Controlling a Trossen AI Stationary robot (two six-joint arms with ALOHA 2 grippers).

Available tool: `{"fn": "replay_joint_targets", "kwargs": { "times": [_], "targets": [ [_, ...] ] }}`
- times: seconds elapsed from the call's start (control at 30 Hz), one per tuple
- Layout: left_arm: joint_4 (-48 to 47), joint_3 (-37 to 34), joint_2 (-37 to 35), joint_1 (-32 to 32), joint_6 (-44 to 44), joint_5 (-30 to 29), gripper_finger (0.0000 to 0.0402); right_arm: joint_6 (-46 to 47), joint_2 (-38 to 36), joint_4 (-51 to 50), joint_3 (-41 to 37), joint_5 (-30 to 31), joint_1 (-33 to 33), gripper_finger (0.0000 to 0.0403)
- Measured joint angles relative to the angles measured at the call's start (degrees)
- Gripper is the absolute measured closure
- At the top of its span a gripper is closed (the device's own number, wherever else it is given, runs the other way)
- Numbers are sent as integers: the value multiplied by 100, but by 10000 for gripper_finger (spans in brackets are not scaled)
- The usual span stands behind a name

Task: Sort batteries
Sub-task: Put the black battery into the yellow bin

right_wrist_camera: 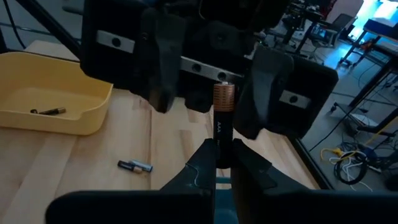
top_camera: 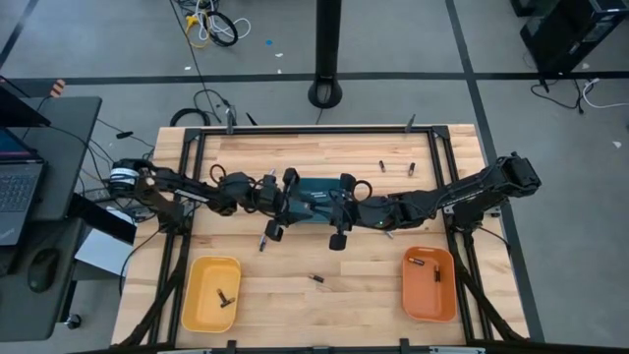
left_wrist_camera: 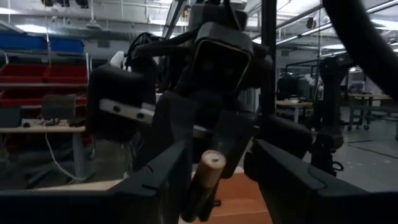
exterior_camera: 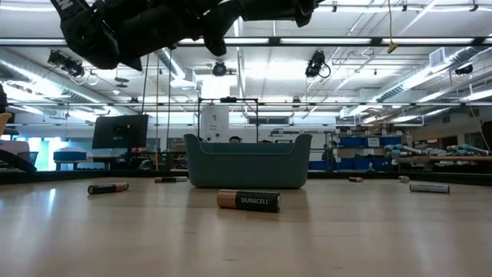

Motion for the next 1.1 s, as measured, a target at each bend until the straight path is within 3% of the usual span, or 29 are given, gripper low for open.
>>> {"fn": "replay_joint_targets", "kwargs": {
  "times": [0.43, 0.73, 1.0, 1.1],
  "targets": [
    [-18, 0, 0, 2, 494, -6, 359, 58, 0, 22, 0, -6, 2, 366],
    [-22, 0, -2, -2, 555, -2, 360, 186, 0, -41, 0, -15, 5, 351],
    [5, -2, -42, -15, 522, 70, 360, 228, -26, -262, 2, 24, -2, 284],
    [15, -2, -57, -15, 525, 140, 360, 230, -87, -332, 2, 308, 24, 257]
  ]
}}
